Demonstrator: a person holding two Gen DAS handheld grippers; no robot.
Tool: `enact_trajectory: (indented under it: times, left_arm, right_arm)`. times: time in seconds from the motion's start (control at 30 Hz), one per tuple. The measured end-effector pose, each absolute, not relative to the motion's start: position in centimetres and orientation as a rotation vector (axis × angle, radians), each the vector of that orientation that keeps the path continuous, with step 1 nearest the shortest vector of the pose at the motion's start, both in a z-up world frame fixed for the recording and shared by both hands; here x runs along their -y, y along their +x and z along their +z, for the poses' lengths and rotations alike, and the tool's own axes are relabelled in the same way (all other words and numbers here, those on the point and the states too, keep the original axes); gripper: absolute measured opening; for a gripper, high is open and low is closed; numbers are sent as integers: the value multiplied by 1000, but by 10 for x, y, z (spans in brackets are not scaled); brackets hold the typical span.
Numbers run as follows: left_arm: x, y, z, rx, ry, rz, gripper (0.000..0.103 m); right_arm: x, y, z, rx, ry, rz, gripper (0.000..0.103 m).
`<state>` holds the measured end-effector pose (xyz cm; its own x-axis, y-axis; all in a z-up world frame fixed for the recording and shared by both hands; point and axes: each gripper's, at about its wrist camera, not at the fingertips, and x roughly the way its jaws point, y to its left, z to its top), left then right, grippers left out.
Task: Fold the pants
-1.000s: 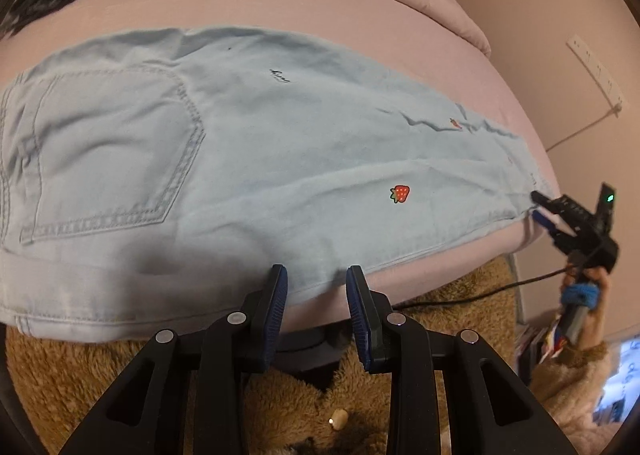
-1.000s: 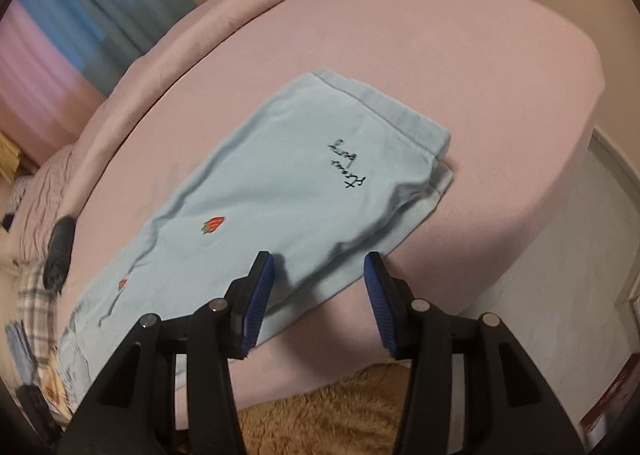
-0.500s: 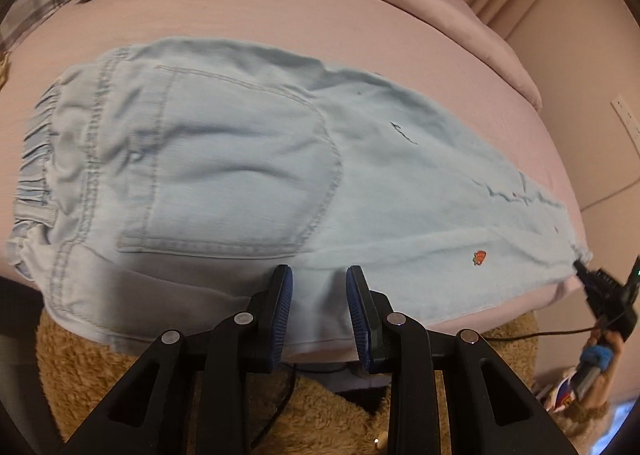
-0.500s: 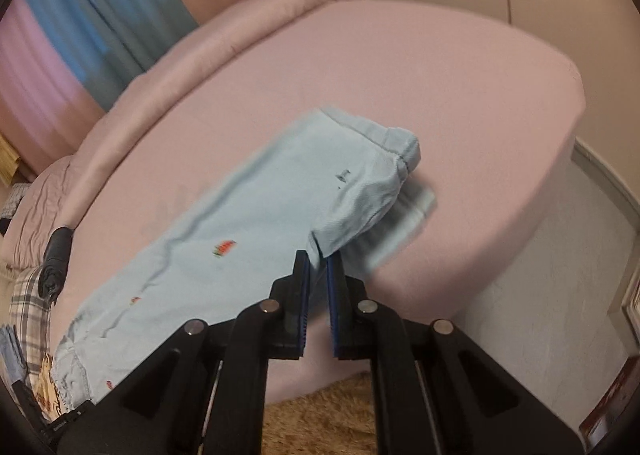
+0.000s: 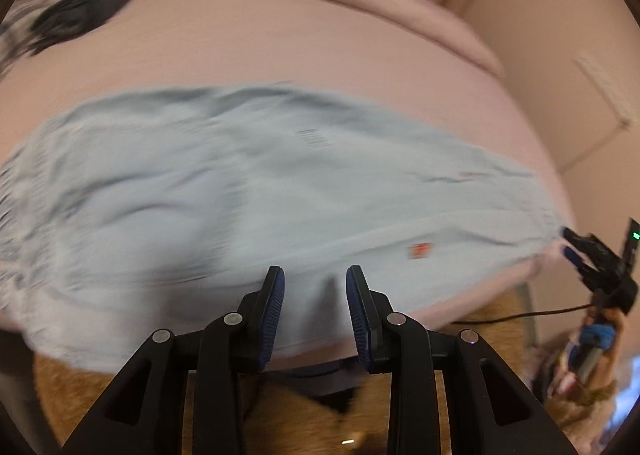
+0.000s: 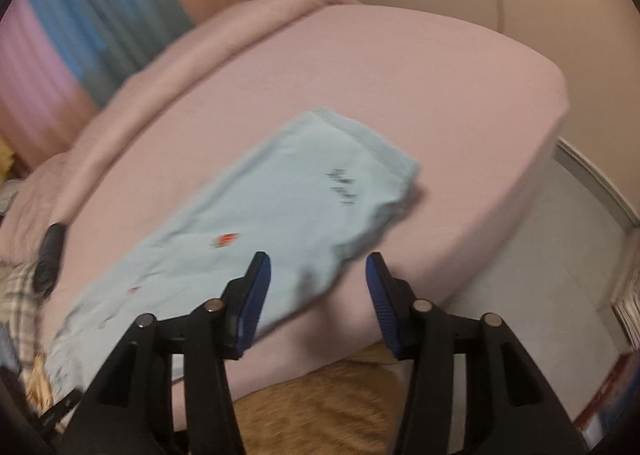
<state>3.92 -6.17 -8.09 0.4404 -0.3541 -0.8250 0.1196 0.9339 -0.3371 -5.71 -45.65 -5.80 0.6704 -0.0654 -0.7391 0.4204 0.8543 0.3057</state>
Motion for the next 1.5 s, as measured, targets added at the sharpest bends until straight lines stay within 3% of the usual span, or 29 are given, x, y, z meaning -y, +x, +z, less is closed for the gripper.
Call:
enact_trajectory:
  times: [0.03,0.13,0.23,0.33,0.5,0.57,0.6,0.67,0.7,0.73,0.77,0.8,0.9,0.97,1.0,1.03,1.1,1.3,1.5]
  left_arm:
    - [71,40,-79,-1065,-243,-334,30]
    - [97,47,-85,-1065,-221,-409,30]
    - [105,56,-107,-1125,-196,-363,29]
    - [96,59,-118,-1115,-193,-315,8]
    - [79,60,-121,-1147,-281,-350,8]
    - [75,61,-118,-1161,-284,-360,8]
    - [69,59,-113,-1166,-276,-362,8]
    - [60,61,-101,-1153,-262,-341,8]
    - [52,60,-92,-1129,-258,-322,8]
    - [41,62,-80,-1087,-261,-298,8]
    - [33,62,-76,-1064,-264,-280,8]
    - [24,65,-69,-1036,-268,-253,9]
    - [-2,77,-63,-995,-251,-139,9]
    - [-19,85,-70,-1000,-229,-40,9]
    - [-25,87,-73,-1004,-229,-24,9]
    - [-33,90,-81,-1019,-235,3,9]
    - [-43,93,-93,-1038,-252,31,9]
    - [-64,95,-99,-1040,-335,55,9]
    - [-86,78,-75,-1013,-399,2,10]
  right_arm:
    - [449,-56,-57,-796,462,-253,24]
    - [425,-40,-71,-857,391,-129,8]
    - [426,-23,-92,-914,281,-231,2]
    - [453,-20,-98,-868,253,-308,0]
    - [479,-17,-95,-840,150,-480,0]
    - [495,-15,-94,-855,261,-459,0]
    - [498,-14,-90,-865,285,-453,1]
    - [494,1,-73,-884,275,-426,14]
    - [491,7,-63,-879,258,-406,32]
    - [487,13,-54,-868,244,-381,44]
    - [480,26,-43,-854,231,-343,64]
    - [475,40,-35,-850,224,-311,68]
    - [471,79,-33,-879,187,-269,67]
    - [470,111,-49,-937,174,-293,64]
    - [469,123,-60,-977,177,-299,52]
    - [469,134,-73,-1009,185,-289,25]
    - [474,139,-86,-1008,191,-285,3]
    - [477,133,-75,-886,166,-364,0]
    - [451,121,-72,-975,248,-249,11]
